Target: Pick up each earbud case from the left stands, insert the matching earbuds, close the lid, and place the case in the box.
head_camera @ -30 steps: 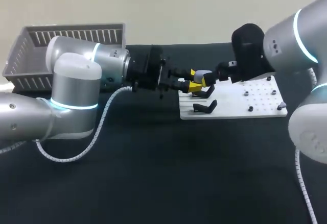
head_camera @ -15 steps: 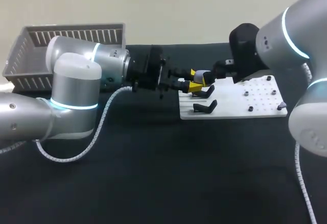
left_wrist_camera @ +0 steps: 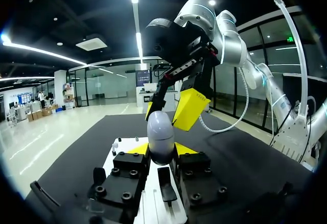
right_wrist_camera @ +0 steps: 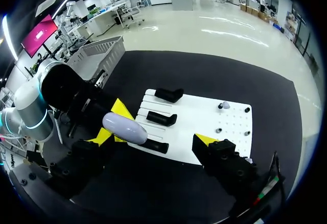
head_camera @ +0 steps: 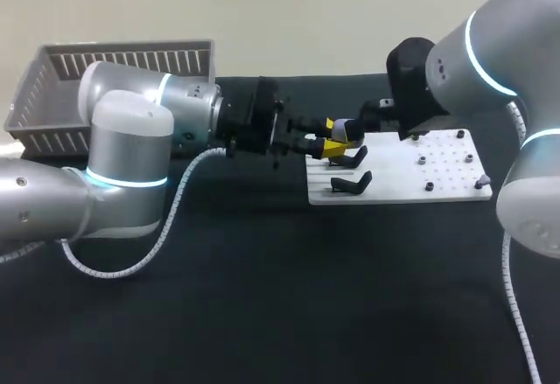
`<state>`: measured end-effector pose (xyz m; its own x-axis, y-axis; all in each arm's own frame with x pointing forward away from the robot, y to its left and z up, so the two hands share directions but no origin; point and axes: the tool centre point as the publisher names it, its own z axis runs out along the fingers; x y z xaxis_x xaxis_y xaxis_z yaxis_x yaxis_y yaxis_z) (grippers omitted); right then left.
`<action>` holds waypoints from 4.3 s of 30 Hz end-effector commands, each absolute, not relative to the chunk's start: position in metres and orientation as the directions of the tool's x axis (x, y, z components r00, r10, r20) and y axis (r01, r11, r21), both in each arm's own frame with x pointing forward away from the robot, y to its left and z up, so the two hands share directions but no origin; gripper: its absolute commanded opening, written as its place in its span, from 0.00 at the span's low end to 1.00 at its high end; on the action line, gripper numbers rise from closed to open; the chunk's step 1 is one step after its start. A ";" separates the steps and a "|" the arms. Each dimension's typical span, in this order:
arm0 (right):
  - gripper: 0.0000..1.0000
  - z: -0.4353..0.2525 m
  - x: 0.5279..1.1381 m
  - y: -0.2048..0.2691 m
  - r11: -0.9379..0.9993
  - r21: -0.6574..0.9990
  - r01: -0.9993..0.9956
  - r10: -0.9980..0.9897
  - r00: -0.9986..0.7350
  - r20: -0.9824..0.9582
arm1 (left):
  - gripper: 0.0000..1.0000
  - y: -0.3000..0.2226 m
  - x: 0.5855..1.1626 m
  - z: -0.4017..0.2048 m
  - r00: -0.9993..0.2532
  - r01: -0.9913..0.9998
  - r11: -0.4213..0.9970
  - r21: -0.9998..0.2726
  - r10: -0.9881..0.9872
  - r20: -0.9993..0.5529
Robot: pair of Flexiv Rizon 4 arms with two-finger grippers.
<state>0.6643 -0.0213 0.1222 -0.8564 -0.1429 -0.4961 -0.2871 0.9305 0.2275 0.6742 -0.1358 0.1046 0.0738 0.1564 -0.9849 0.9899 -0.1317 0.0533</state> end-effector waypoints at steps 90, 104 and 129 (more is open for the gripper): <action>0.46 0.038 0.638 -0.201 0.885 -0.111 -0.453 -0.466 -0.870 -0.161 | 0.00 -0.136 0.673 0.104 0.075 0.989 -0.134 0.055 0.153 -0.985; 0.42 0.030 0.646 -0.208 0.889 -0.135 -0.438 -0.456 -0.874 -0.165 | 0.00 -0.136 0.673 0.104 0.075 0.989 -0.134 0.055 0.153 -0.985; 0.00 0.028 0.654 -0.208 0.885 -0.151 -0.440 -0.462 -0.871 -0.169 | 0.00 -0.136 0.673 0.104 0.075 0.989 -0.134 0.055 0.153 -0.985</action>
<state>0.6576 -0.2099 0.0249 -0.8709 -0.4636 -0.1630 -0.4442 0.8845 -0.1428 0.6734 -0.1363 0.1047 0.0742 0.1549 -0.9851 0.9893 -0.1357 0.0532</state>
